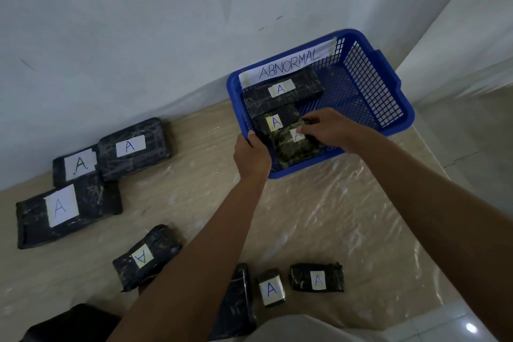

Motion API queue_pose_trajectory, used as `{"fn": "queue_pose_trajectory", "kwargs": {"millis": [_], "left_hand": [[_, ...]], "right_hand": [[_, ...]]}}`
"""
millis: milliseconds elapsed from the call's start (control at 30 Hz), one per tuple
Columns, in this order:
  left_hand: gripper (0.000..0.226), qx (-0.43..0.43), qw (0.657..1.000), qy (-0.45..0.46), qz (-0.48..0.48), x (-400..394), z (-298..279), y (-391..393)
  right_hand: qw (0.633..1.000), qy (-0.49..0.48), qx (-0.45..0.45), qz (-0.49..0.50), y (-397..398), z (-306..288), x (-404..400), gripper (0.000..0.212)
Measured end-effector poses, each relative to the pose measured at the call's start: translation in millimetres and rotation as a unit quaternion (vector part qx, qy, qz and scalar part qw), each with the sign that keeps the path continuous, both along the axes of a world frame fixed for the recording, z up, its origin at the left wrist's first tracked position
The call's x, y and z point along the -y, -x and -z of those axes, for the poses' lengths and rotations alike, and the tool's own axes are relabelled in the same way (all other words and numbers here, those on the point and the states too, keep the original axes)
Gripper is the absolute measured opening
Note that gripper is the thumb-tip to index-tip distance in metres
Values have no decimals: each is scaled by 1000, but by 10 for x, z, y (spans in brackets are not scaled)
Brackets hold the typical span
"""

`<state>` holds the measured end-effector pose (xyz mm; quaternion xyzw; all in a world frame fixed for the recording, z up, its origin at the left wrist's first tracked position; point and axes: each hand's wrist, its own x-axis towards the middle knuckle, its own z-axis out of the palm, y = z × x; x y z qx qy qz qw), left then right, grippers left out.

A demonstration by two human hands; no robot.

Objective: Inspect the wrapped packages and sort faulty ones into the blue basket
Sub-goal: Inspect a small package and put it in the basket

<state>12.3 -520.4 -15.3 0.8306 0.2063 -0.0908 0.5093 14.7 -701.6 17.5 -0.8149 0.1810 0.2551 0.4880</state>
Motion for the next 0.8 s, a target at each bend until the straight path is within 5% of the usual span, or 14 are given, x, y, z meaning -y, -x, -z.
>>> {"fn": "queue_pose_trajectory", "kwargs": {"millis": [367,800], "left_hand": [[30,10,1000,-8,-25,71,-39,35],[29,26,999,-7,-28,80,-21,32]], "right_hand": [[993,96,-60,-22,-124,218,-204,39],[979,202,-13,3,-16,185,-456,45]]}}
